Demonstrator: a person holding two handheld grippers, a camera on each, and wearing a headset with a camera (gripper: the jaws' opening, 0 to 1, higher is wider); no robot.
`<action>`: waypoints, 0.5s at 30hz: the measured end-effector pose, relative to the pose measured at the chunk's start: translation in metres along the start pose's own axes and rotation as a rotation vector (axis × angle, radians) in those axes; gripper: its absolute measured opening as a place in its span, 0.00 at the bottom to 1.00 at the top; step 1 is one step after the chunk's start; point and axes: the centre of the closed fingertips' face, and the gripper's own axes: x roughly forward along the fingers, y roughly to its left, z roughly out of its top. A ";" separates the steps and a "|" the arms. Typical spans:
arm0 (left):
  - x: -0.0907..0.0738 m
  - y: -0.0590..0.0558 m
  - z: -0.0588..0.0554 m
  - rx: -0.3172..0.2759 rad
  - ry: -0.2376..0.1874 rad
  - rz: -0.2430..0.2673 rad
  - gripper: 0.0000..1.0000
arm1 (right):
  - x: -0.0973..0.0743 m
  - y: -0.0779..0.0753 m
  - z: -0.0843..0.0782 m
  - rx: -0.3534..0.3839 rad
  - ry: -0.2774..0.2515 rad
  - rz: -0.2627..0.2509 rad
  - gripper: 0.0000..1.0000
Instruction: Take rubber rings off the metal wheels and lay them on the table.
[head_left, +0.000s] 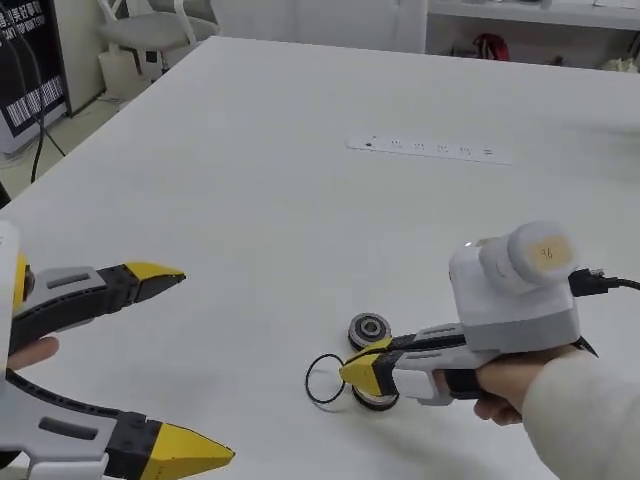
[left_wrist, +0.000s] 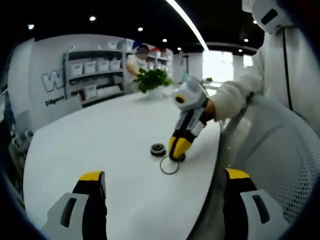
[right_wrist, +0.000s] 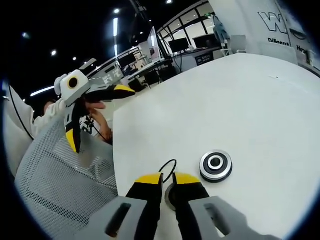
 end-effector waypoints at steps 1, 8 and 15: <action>0.000 0.000 0.000 -0.001 -0.001 0.001 0.99 | 0.000 -0.001 0.000 -0.001 -0.002 -0.004 0.06; 0.000 0.001 0.000 -0.001 0.000 0.008 0.99 | -0.004 -0.006 0.003 -0.007 -0.006 -0.020 0.09; -0.001 0.002 0.003 0.005 -0.001 0.010 0.99 | -0.011 -0.009 0.011 -0.008 -0.034 -0.029 0.09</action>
